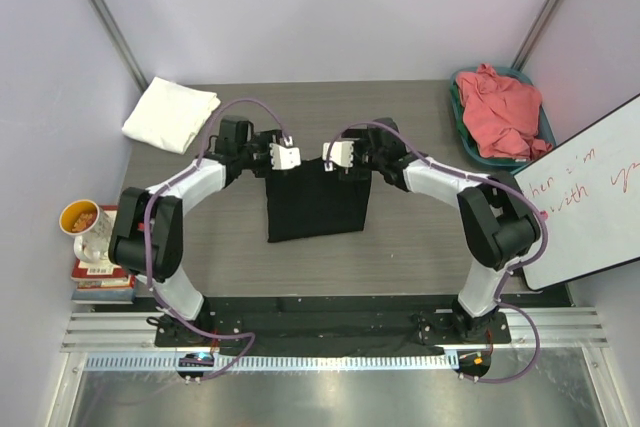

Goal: Fold and stack the t-shirts
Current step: Fold the long partially folded tshirt into a neat square

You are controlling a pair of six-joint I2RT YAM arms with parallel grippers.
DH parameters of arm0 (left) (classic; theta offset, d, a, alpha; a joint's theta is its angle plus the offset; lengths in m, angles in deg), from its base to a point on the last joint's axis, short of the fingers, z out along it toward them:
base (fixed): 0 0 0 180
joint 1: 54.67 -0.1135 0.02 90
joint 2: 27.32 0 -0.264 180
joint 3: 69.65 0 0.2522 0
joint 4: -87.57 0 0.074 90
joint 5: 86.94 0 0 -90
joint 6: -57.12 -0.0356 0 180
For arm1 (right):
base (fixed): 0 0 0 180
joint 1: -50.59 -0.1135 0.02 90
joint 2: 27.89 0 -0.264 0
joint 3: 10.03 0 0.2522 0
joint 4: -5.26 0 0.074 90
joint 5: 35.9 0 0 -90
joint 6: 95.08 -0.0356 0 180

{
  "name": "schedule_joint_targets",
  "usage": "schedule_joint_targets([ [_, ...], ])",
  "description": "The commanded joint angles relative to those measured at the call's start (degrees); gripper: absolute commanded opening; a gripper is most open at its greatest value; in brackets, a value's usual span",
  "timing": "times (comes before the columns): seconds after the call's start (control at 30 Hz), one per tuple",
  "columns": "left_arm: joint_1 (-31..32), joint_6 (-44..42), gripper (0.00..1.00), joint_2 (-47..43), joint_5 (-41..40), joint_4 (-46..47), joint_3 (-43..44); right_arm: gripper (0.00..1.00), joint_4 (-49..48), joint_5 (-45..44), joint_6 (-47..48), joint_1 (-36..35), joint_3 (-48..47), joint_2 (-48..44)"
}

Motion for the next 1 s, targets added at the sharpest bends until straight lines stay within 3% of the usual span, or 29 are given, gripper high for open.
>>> schedule_joint_targets([
  [0.0,-0.4,6.7,0.73,0.0,-8.8,25.8,-6.4,0.82,-19.4,-9.3,-3.3,0.0,3.8,1.6],
  [0.03,-0.3,7.1,0.83,-0.8,-9.6,28.5,-7.3,0.82,-19.6,-9.9,-4.1,0.0,3.8,1.7],
  [0.07,-0.3,7.7,0.87,-1.1,-11.1,32.3,-8.2,0.82,-19.6,-11.1,-4.4,0.0,3.7,1.6],
  [0.17,-0.3,8.2,0.84,-3.6,-10.8,30.5,-8.5,0.79,-17.0,-9.5,-6.7,0.1,3.3,-0.1],
  [0.2,-0.3,8.6,0.79,-4.6,-9.5,28.0,-7.5,0.76,-13.4,-8.5,-7.7,0.1,2.6,-0.7],
  [0.23,-0.3,8.2,0.65,-5.7,-8.0,23.3,-6.3,0.74,-10.3,-7.6,-8.4,0.2,1.5,-1.2],
  [0.27,-0.4,8.5,0.53,-7.8,-6.3,11.6,-4.7,0.72,-8.1,-6.9,-12.3,0.3,0.6,-2.3],
  [0.3,-0.5,8.3,0.35,-8.2,-1.4,3.6,0.2,0.70,-2.1,-4.9,-14.2,0.5,-1.8,-2.5],
  [0.4,-0.5,9.5,0.16,-5.0,5.1,-25.9,11.9,0.71,16.1,1.6,-22.5,2.5,-10.1,-1.2],
  [0.43,-0.6,12.0,0.00,-3.6,5.8,-31.7,14.5,0.71,19.5,2.9,-25.2,3.2,-11.9,-0.6],
  [0.5,-0.6,15.7,0.00,0.9,5.8,-41.7,19.3,0.74,25.5,4.5,-32.8,5.1,-14.7,1.2],
  [0.53,-0.6,23.0,0.00,1.9,4.7,-42.7,19.9,0.74,27.0,6.1,-34.6,5.7,-15.4,1.7],
  [0.63,-0.9,31.6,0.00,4.6,2.9,-42.3,19.8,0.75,31.1,8.6,-40.4,8.8,-17.0,4.3],
  [0.67,-1.1,35.1,0.02,5.0,2.9,-42.3,19.8,0.75,32.1,9.1,-41.8,9.6,-17.6,5.2],
  [0.7,-1.1,37.6,0.30,5.5,2.4,-41.5,19.5,0.75,33.5,9.3,-43.2,11.2,-19.3,7.0],
  [0.73,-1.3,39.2,0.49,6.4,2.7,-41.3,19.5,0.75,34.1,9.9,-45.2,12.0,-20.4,7.7],
  [0.77,-1.6,43.6,0.57,6.8,2.6,-40.1,19.5,0.75,34.5,11.3,-45.8,12.8,-21.2,8.3],
  [0.8,-2.0,45.7,0.86,7.2,2.6,-39.1,19.0,0.75,34.5,11.6,-46.1,14.1,-22.4,8.6],
  [0.83,-3.0,48.8,0.99,7.9,2.0,-37.8,18.8,0.75,34.6,11.5,-45.9,14.5,-22.8,8.8],
  [0.97,-7.2,60.6,1.00,8.7,2.1,-32.0,17.8,0.75,36.0,11.2,-42.8,15.8,-25.3,9.0],
])
